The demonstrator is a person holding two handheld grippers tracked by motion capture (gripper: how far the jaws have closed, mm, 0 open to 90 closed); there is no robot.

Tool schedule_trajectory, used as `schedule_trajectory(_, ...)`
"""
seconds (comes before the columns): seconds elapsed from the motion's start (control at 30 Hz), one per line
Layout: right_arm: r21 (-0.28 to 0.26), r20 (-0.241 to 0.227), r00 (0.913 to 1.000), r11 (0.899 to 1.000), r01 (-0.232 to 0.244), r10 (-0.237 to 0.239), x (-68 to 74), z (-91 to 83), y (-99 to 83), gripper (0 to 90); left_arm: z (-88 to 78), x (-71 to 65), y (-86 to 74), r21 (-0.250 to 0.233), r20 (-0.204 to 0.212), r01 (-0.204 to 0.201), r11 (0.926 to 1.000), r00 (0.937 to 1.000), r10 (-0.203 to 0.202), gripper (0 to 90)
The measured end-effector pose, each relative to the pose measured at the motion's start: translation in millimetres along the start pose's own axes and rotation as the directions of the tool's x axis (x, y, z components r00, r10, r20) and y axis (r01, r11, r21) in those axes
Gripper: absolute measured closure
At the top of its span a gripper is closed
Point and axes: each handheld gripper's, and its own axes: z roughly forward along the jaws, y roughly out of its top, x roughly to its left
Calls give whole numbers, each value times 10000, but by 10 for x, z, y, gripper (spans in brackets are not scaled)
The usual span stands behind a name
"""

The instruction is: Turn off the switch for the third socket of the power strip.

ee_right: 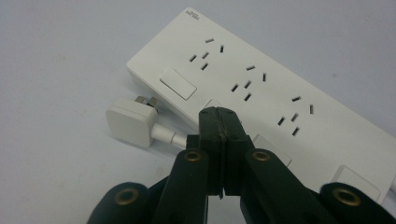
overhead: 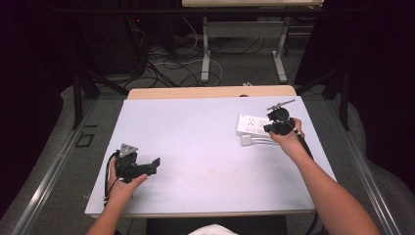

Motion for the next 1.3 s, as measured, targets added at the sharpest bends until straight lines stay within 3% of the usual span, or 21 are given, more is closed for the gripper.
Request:
schedule_trajectory(0.27, 33, -198, 9998, 10000, -10, 10, 64, 73, 181, 900, 2, 3, 0, 76, -21, -44, 10000, 10000, 44, 26)
schedule_trajectory(0.6, 120, -126, 9999, 9999, -108, 110, 127, 206, 268, 900, 1, 3, -1, 68, -25, -54, 10000, 10000, 54, 29)
schedule_trajectory(1.13, 322, -302, 9994, 9994, -154, 164, 178, 443, 300, 900, 15, -7, -5, 49, -27, -45, 10000, 10000, 45, 36)
schedule_trajectory(1.17, 356, -326, 9988, 9988, -350, 361, 188, 452, 301, 900, 16, -7, -6, 44, -27, -62, 10000, 10000, 62, 36)
schedule_trajectory(1.3, 312, -486, 9980, 9987, -401, 416, 203, 504, 308, 900, 18, -8, -6, 42, -36, -66, 10000, 10000, 66, 36)
